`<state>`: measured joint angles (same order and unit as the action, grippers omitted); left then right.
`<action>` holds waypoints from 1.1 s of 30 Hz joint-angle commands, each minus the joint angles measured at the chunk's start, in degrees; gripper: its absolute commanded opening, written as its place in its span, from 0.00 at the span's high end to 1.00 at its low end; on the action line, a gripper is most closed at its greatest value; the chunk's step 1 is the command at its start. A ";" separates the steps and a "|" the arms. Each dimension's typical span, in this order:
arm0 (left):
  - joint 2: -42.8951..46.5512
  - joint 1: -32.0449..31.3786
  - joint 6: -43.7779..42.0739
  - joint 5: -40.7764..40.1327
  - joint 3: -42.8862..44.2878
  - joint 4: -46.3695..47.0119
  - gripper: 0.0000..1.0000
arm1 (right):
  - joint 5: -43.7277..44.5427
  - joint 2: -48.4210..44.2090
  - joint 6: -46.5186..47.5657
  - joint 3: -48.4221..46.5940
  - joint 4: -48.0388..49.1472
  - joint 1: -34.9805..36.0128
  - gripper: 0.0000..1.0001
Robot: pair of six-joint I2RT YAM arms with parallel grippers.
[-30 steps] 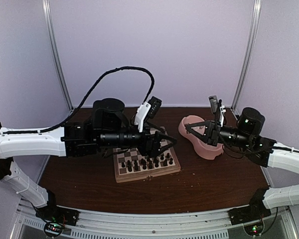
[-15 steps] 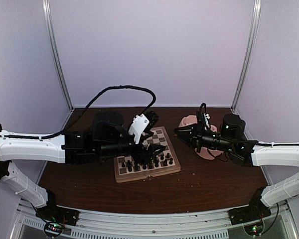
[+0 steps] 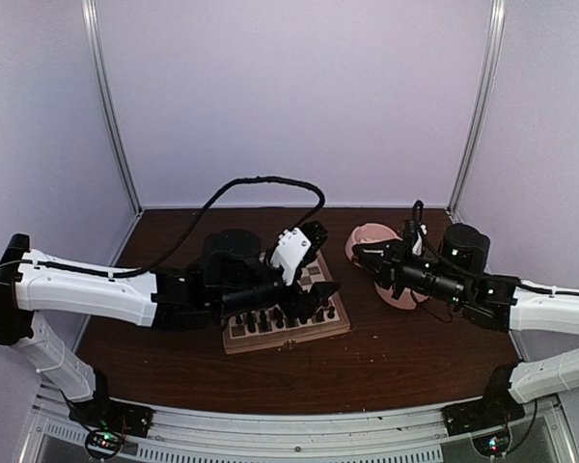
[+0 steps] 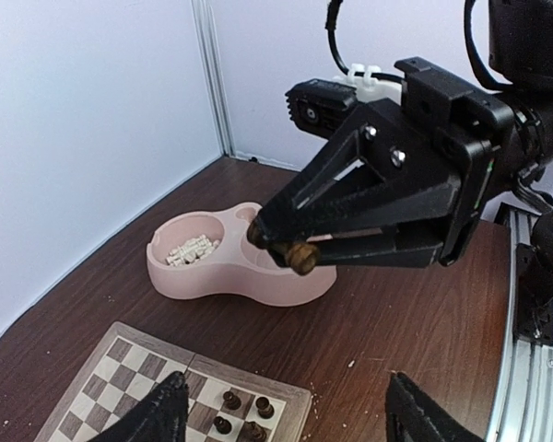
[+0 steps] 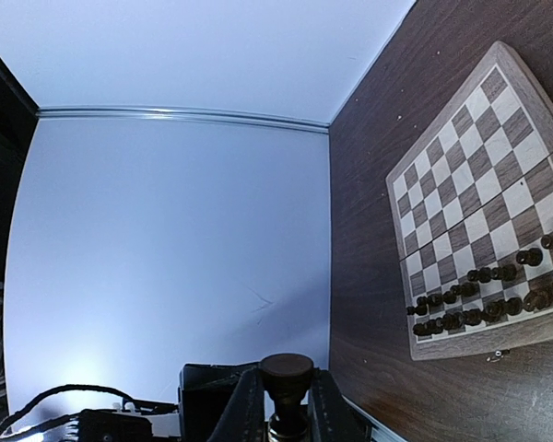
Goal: Set up the chess pieces on the board
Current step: Pass from the right arm to the left
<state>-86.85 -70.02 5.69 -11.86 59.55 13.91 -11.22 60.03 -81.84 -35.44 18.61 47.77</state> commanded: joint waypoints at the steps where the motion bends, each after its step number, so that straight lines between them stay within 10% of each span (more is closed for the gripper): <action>1: -3.40 -0.11 5.59 -0.29 3.25 5.91 0.27 | 3.73 -0.09 0.02 -0.95 -1.44 1.36 0.88; 33: -7.31 0.05 10.75 -1.24 5.49 8.86 0.45 | 3.36 1.71 0.45 -0.36 4.36 4.95 0.89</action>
<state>-93.71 -70.02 16.05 -12.05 64.18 19.62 -7.55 61.43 -81.38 -35.44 20.62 51.77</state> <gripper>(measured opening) 0.551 0.145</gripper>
